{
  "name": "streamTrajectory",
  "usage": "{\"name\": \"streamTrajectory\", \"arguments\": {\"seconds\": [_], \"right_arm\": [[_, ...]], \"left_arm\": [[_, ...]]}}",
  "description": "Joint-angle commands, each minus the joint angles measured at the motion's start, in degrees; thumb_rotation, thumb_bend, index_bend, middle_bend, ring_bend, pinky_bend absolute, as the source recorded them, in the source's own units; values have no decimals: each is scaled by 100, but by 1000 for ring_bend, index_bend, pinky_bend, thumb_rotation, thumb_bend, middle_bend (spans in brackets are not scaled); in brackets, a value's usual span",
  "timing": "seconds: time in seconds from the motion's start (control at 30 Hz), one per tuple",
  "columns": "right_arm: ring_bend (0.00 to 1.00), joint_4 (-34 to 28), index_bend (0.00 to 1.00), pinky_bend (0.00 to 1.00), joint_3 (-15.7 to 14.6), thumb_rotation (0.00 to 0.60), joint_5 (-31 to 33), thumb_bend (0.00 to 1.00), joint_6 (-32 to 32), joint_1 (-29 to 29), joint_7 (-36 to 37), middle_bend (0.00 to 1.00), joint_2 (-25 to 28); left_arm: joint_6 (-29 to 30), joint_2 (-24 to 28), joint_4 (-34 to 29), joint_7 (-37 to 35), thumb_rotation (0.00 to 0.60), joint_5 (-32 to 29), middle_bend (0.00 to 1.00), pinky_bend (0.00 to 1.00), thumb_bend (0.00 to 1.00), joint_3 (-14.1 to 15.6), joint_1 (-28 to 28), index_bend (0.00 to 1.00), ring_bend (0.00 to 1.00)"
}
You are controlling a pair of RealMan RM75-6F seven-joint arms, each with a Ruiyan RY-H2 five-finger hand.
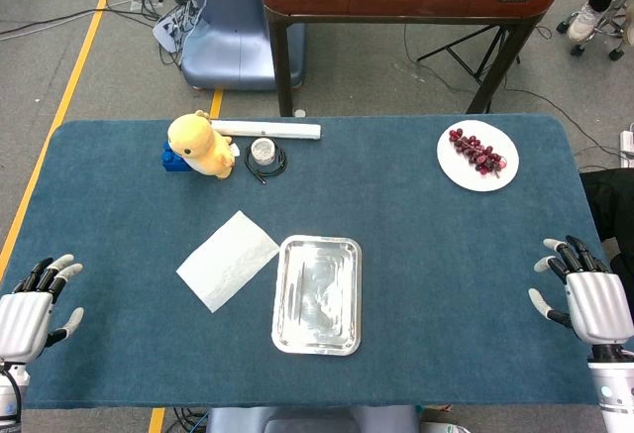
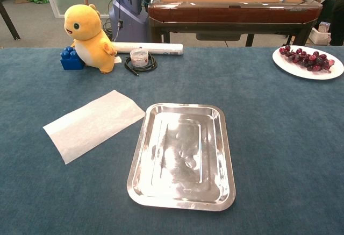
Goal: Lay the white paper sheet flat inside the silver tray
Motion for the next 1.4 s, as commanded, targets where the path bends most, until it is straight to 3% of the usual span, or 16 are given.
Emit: {"name": "streamTrajectory", "arguments": {"seconds": [0.03, 0.33, 0.43, 0.53, 0.73, 1.03, 1.4], "right_arm": [[120, -22, 410, 322, 10, 600, -61, 266, 121, -43, 46, 245, 7], [120, -48, 408, 322, 17, 600, -71, 265, 179, -77, 84, 245, 33], [120, -60, 408, 322, 18, 600, -72, 266, 200, -93, 108, 245, 49], [120, -80, 408, 322, 9, 600, -97, 266, 248, -121, 112, 245, 62], [120, -85, 408, 322, 20, 600, -97, 266, 286, -140, 90, 245, 49], [120, -77, 408, 322, -4, 600, -88, 266, 198, -118, 33, 245, 16], [120, -81, 408, 322, 1, 600, -86, 266, 192, -123, 85, 245, 40]], "left_arm": [[41, -39, 53, -35, 600, 52, 178, 320, 295, -4, -9, 228, 113], [152, -105, 177, -245, 600, 211, 178, 331, 295, -5, -27, 239, 107], [172, -155, 243, -398, 600, 411, 165, 325, 291, 52, -72, 266, 58], [67, -148, 316, -575, 600, 600, 85, 249, 239, 147, -156, 287, 2], [-182, -120, 365, -903, 600, 928, 10, 145, 149, 260, -406, 300, 0], [-393, -406, 680, -1419, 600, 1377, 2, 129, 148, 336, -819, 334, 0], [-486, -583, 887, -1433, 600, 1264, 1, 129, 149, 434, -867, 339, 0]]}}
